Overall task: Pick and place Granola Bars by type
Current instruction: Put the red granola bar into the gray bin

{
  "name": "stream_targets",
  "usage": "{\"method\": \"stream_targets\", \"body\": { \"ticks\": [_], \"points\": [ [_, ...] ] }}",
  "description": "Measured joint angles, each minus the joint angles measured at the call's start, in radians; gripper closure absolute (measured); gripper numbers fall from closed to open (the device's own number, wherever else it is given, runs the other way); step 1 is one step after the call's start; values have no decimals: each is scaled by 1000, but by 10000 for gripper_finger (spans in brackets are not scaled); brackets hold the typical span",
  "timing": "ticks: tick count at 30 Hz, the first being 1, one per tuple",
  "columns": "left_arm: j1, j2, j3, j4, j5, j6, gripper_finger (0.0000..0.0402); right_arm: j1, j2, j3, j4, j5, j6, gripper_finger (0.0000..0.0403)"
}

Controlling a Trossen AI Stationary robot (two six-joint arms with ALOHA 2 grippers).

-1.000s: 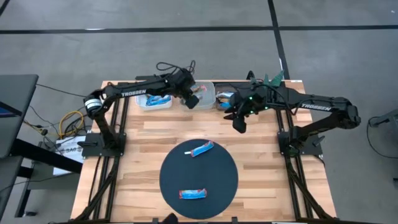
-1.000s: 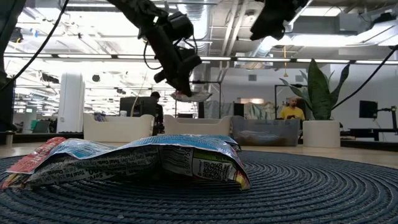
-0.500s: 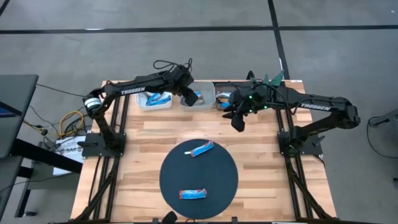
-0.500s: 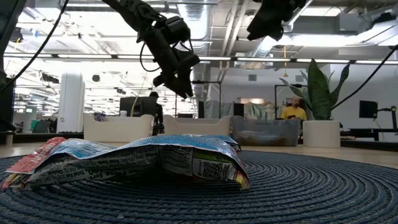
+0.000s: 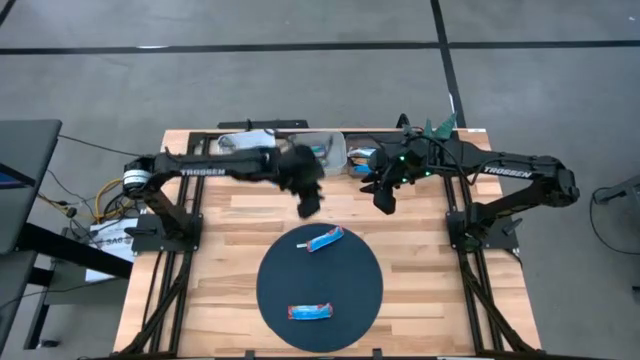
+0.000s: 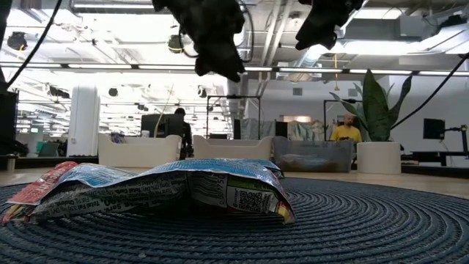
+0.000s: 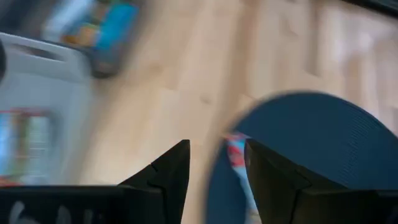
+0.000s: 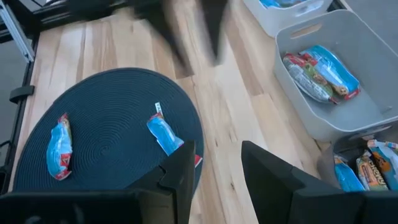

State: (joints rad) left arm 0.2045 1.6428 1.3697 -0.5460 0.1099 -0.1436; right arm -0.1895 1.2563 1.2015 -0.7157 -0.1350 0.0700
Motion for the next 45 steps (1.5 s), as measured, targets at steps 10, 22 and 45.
{"method": "stream_targets", "body": {
  "ticks": [10, 22, 45],
  "points": [
    [-208, 104, 0, -18, -88, -128, 262, 20, 0, 0, -5, -1, -19, 280],
    [-256, 248, 0, -41, -77, -228, 233, 20, 0, 0, -10, 0, -20, 280],
    [-273, 372, 0, -22, -69, -207, 161, 19, 0, 0, -17, 0, -29, 280]
  ]
}}
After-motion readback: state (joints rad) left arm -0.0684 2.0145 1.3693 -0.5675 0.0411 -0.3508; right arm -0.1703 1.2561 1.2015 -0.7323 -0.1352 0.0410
